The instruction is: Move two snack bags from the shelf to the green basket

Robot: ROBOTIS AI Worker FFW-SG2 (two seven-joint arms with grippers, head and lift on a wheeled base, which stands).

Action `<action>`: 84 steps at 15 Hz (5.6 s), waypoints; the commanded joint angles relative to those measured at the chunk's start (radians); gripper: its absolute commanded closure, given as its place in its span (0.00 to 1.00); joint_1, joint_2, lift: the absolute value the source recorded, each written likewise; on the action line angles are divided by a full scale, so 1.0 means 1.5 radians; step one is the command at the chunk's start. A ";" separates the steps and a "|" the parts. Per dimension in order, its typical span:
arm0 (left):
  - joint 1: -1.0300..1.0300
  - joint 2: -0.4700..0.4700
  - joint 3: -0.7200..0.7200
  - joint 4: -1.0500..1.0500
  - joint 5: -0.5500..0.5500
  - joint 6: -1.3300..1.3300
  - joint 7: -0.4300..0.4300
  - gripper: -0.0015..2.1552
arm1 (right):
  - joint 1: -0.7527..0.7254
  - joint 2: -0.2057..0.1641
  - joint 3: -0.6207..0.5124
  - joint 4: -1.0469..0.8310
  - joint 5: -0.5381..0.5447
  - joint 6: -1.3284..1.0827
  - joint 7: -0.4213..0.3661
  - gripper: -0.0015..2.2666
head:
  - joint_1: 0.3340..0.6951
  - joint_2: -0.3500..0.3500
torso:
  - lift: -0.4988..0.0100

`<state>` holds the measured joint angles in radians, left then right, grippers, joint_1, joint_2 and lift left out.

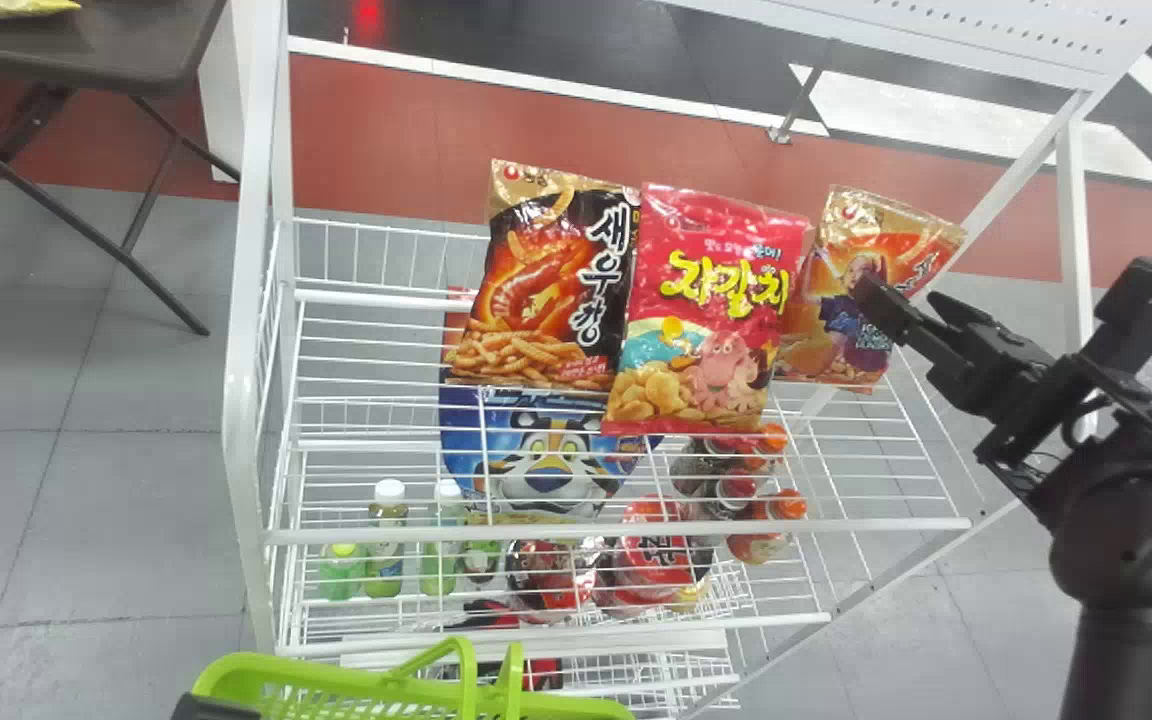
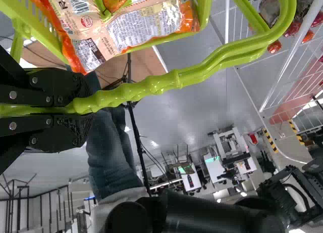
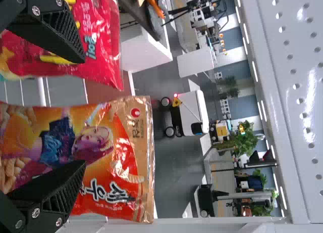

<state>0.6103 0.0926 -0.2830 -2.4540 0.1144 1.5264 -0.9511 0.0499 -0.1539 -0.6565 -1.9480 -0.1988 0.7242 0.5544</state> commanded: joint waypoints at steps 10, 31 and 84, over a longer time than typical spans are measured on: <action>-0.018 0.004 -0.002 0.021 0.010 -0.001 -0.003 0.95 | -0.080 -0.028 0.036 0.220 0.081 -0.191 -0.010 0.05 | 1.00 0.00 | 0.95; -0.017 0.003 -0.004 0.027 0.009 -0.001 -0.001 0.95 | 0.005 -0.026 0.020 0.141 0.003 -0.228 -0.061 0.99 | 1.00 0.00 | 0.95; -0.018 -0.005 -0.016 -0.002 -0.016 -0.014 0.009 0.95 | 0.437 0.021 0.304 -0.243 -0.181 0.537 0.018 0.00 | 1.00 0.00 | 0.95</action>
<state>0.5750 0.0855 -0.3098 -2.4547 0.0915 1.5056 -0.9378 0.7053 -0.1224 -0.1812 -2.2951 -0.4707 1.5562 0.5746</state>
